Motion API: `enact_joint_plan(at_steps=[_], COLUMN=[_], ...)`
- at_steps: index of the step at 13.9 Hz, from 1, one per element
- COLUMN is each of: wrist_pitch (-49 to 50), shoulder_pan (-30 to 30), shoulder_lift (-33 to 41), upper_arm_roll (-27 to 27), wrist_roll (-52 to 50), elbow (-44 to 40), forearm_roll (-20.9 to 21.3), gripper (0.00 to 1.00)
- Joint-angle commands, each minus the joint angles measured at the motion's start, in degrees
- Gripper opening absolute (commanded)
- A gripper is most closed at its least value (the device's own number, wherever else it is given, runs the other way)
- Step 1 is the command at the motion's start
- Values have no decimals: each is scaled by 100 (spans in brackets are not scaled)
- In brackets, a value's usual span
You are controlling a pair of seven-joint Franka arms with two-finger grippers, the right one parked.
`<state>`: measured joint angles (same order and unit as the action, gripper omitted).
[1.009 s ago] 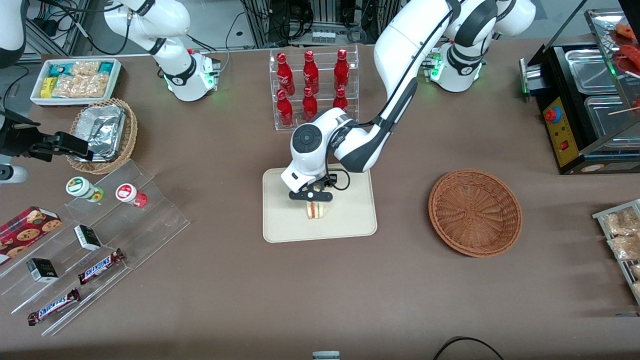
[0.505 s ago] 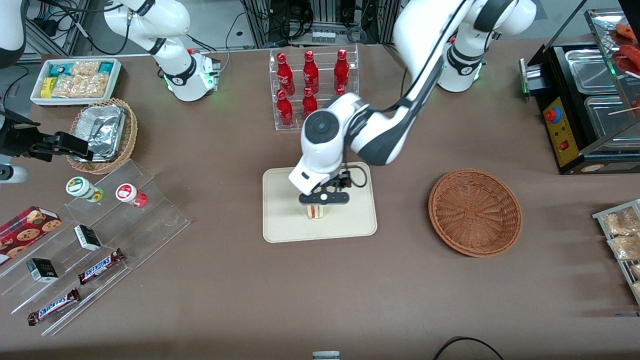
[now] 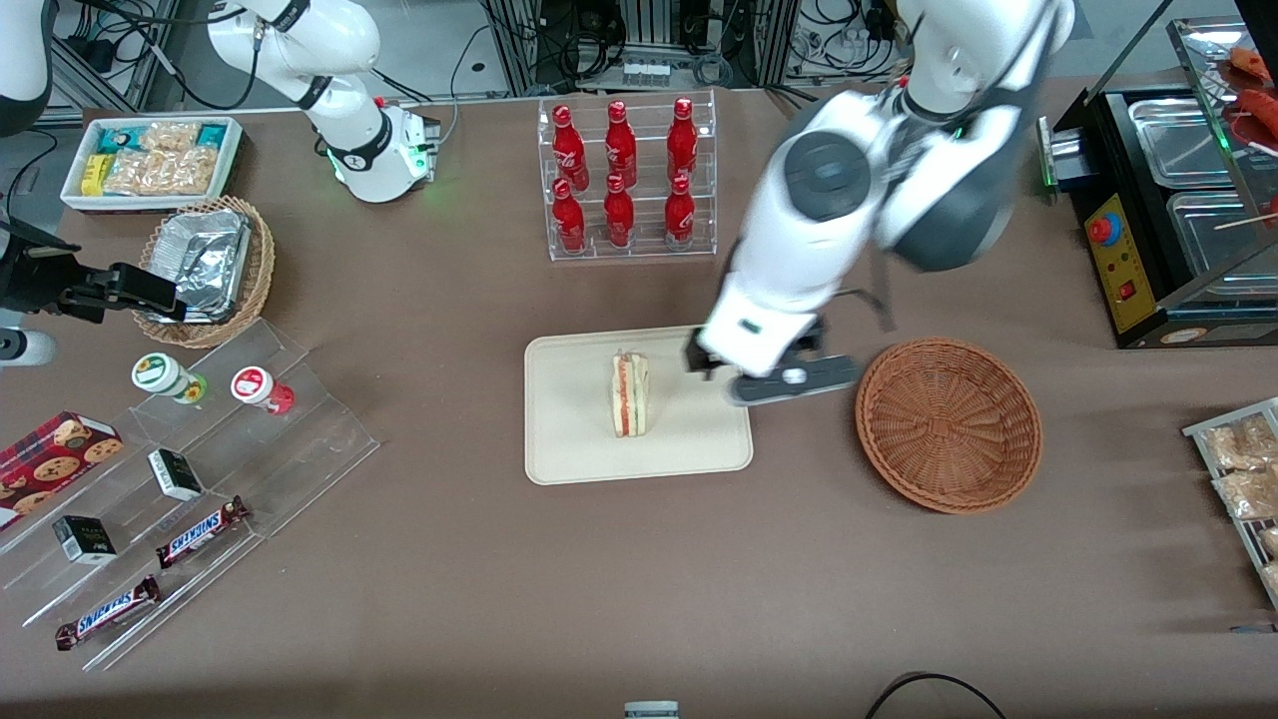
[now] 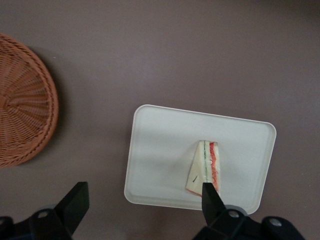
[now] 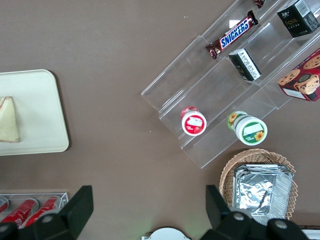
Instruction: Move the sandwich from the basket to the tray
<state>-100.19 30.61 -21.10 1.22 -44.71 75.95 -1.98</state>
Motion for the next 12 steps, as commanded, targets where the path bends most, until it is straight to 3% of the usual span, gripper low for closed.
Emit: enact_joint_plan(at_steps=[1,6,12], wrist_pitch=[550,1465,1625], shoulder_pan=[-502,-1468,-2383], shoulder_lift=[535,1028,1844], upper_arm_roll=[36,36,36], wrist_roll=[530,1840,3527], elbow=[201,271,1051], forearm_roll=[-127,-101,-109], gripper=[99,99,99])
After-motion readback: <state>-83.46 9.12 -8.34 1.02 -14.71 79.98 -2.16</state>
